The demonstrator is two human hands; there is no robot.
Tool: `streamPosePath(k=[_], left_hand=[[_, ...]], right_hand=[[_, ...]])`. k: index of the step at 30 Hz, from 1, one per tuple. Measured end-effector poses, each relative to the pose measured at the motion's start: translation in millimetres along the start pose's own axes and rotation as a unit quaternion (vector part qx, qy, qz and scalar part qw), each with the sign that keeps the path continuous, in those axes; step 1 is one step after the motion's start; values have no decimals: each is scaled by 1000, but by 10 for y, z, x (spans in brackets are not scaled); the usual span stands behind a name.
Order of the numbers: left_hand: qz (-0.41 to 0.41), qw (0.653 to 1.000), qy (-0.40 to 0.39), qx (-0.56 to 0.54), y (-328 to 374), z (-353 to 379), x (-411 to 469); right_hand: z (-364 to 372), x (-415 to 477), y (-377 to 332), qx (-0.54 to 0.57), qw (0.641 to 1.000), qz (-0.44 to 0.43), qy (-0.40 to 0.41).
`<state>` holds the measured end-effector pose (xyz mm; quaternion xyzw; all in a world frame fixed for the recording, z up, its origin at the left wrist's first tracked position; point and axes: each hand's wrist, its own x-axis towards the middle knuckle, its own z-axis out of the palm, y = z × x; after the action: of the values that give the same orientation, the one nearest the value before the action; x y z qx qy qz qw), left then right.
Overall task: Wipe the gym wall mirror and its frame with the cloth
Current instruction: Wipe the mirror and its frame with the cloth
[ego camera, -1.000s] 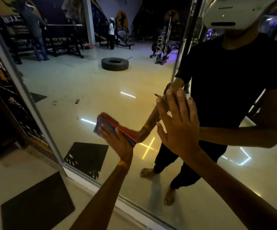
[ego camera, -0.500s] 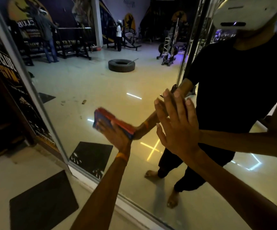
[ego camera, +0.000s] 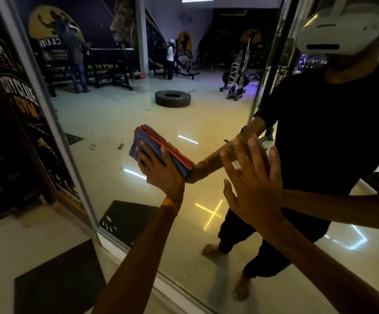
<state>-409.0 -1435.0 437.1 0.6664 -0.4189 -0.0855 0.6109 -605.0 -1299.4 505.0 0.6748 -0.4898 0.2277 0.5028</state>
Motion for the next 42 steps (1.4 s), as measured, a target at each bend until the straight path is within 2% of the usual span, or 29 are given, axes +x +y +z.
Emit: streamPosePath(k=[1,4,5,6,8,10,12,14,16,17,19,20,21,22,25,27,30,32,35,38,40,42], left_hand=[[-13,1000,6,-27,-133,-25,-54],[-160,975,-45,-147,-628,14,-117],[-184,967,-53,-169,-684,35,-125],[-169,970,-51,-167,-636,17,-113],[-36,986,-41,-155,-215,-55,-37],[88,986,-18,-142,234,-65,114],[128,982,1,-141,431,-71,293],[140,982,7,-129,113,-66,433],[85,989,-23,-119,-481,-66,539],[8,991,-43,-125,-788,-64,574],[-166,971,-69,-156,-1126,-89,628],[-208,962,-68,-161,-1132,-90,657],[-206,963,-63,-161,-1022,-110,687],[-166,972,-48,-158,-853,-139,714],[31,991,-28,-129,-73,-193,731],[103,989,-13,-109,335,-206,703],[179,979,-17,-99,121,-224,840],[155,983,-30,-98,-481,-237,1068],[11,988,-84,-132,-1251,-339,1456],[-69,978,-77,-179,-1085,-375,1534],[-14,987,-53,-149,-560,-370,1391],[104,987,-50,-108,-87,-374,1168]], right_hand=[[6,40,-33,8,1000,-4,3],[34,201,-145,21,1000,-20,-5],[49,238,-173,8,999,-36,-10],[67,274,-192,-12,999,-50,-13],[80,342,-221,-33,998,-51,-17],[57,438,-269,-21,999,-44,-8],[33,594,-293,-22,999,-31,-8],[24,741,-327,-47,999,-15,-24],[54,817,-380,-76,996,-7,-39],[85,820,-413,-85,995,-7,-44],[141,797,-461,-90,995,-5,-43],[153,781,-473,-88,995,0,-42],[153,774,-480,-84,996,3,-42],[141,773,-492,-81,996,6,-45],[101,883,-533,-67,996,17,-54],[103,1015,-593,-52,997,34,-51],[138,1178,-730,-48,996,29,-71],[164,1216,-817,-50,995,34,-79],[217,1175,-928,-60,992,61,-89],[242,1152,-1052,-61,990,80,-101],[238,1180,-1107,-46,989,90,-111],[235,1177,-1092,-40,988,91,-115]])
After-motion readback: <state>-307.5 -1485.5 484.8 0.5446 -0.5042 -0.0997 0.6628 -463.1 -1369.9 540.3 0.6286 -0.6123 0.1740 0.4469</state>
